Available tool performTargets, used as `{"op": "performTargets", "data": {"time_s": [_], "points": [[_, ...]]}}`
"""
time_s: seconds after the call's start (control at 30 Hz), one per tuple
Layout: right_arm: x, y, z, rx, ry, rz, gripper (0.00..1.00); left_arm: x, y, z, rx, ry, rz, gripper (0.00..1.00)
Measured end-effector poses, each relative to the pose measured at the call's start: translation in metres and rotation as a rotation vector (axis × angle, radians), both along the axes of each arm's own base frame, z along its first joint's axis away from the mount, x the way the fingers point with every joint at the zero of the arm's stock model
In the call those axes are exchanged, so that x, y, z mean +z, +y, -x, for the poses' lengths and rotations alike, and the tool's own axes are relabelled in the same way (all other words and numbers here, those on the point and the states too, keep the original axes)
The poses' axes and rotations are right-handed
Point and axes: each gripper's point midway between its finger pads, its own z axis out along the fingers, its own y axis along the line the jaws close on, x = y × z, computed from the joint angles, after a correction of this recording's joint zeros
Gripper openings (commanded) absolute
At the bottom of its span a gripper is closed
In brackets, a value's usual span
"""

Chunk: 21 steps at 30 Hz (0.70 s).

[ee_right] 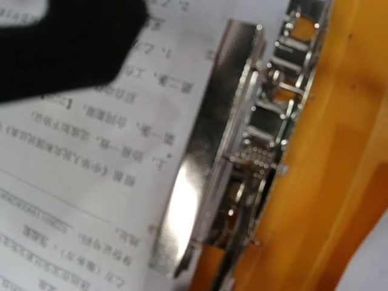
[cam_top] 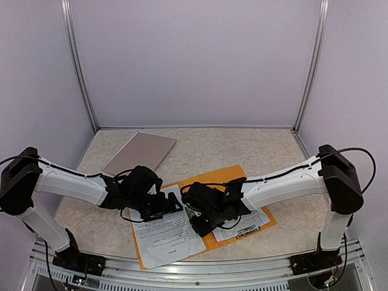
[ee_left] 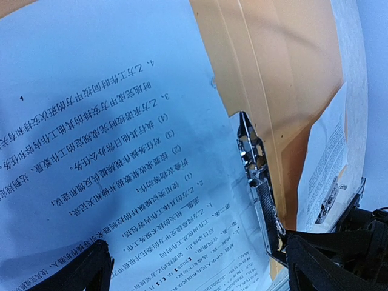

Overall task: Put the files into the folder
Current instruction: Close the spring clip on the folder with some files.

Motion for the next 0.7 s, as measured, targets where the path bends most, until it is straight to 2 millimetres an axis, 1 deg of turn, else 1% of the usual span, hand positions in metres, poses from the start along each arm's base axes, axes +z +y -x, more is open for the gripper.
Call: {"op": "performTargets", "data": {"time_s": [0.7], "points": [[0.017,0.004,-0.008,0.005,-0.039,0.016,0.16,0.0,0.0,0.0,0.0,-0.001,0.002,0.96]]}}
